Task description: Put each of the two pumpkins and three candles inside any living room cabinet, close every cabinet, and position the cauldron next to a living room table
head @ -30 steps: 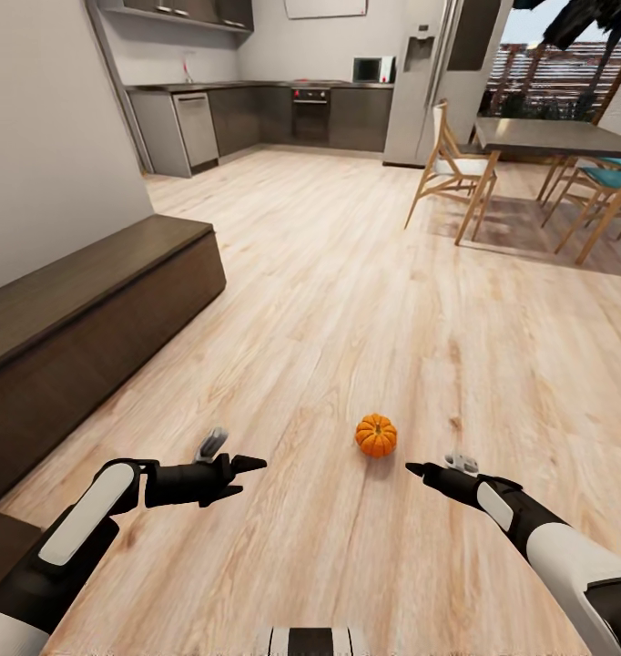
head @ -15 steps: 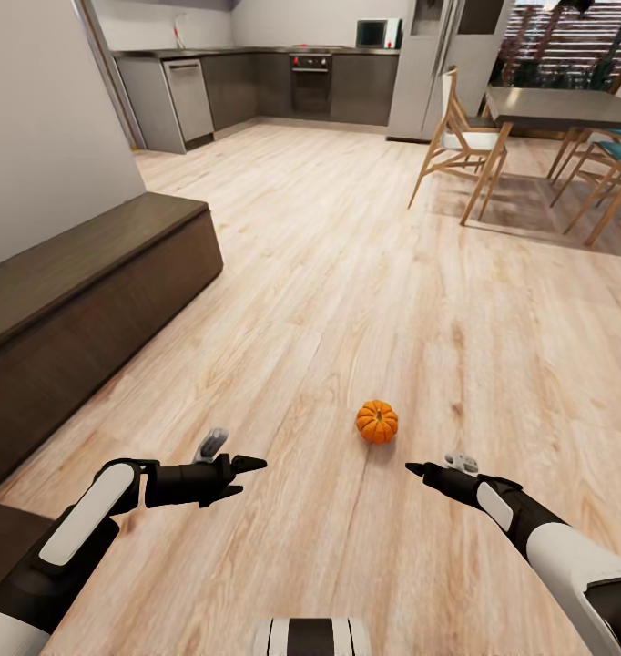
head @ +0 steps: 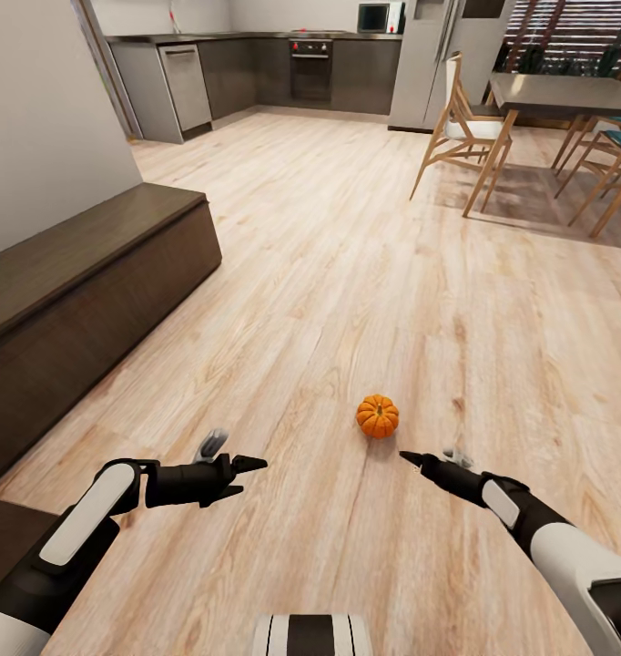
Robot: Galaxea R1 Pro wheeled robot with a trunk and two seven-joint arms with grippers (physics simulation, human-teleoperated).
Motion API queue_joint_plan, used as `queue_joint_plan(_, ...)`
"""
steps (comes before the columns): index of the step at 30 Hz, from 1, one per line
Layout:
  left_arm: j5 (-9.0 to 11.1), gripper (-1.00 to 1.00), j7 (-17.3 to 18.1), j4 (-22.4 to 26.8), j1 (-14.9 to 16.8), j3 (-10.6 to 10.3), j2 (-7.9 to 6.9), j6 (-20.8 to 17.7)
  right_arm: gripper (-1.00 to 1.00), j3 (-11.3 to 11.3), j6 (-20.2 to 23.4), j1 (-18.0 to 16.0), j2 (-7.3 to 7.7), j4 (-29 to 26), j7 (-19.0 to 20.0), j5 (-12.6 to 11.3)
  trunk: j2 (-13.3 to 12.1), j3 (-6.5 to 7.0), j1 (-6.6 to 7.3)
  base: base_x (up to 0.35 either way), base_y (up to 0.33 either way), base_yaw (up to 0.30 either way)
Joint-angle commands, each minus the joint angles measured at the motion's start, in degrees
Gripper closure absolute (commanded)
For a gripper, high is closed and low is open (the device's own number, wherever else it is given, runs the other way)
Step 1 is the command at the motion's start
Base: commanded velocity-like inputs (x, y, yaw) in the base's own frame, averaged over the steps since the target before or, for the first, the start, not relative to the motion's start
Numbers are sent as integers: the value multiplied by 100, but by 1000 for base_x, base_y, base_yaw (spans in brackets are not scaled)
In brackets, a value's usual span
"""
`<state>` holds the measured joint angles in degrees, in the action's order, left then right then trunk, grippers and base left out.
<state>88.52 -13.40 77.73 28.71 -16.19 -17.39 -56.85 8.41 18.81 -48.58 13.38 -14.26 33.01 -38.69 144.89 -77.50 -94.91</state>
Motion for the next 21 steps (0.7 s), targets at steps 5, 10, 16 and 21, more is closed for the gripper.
queue_joint_plan(5,60,-100,-50,13,3,-29,-6,-2,-100,-214,596,-2,8,22,591,-565,2,-4,1,0,0,0)
queue_joint_plan(10,60,-100,-49,15,3,-26,-16,-2,-100,-354,636,-2,-3,73,181,-1160,2,-4,1,1,0,0)
queue_joint_plan(16,53,-100,-49,19,3,-32,-13,-2,-100,-751,176,-2,-2,82,-957,-1738,2,-4,1,192,0,0)
queue_joint_plan(21,57,-100,-50,28,3,-41,-9,-2,-100,-806,334,-2,6,89,-1143,-1814,2,-4,1,113,0,0)
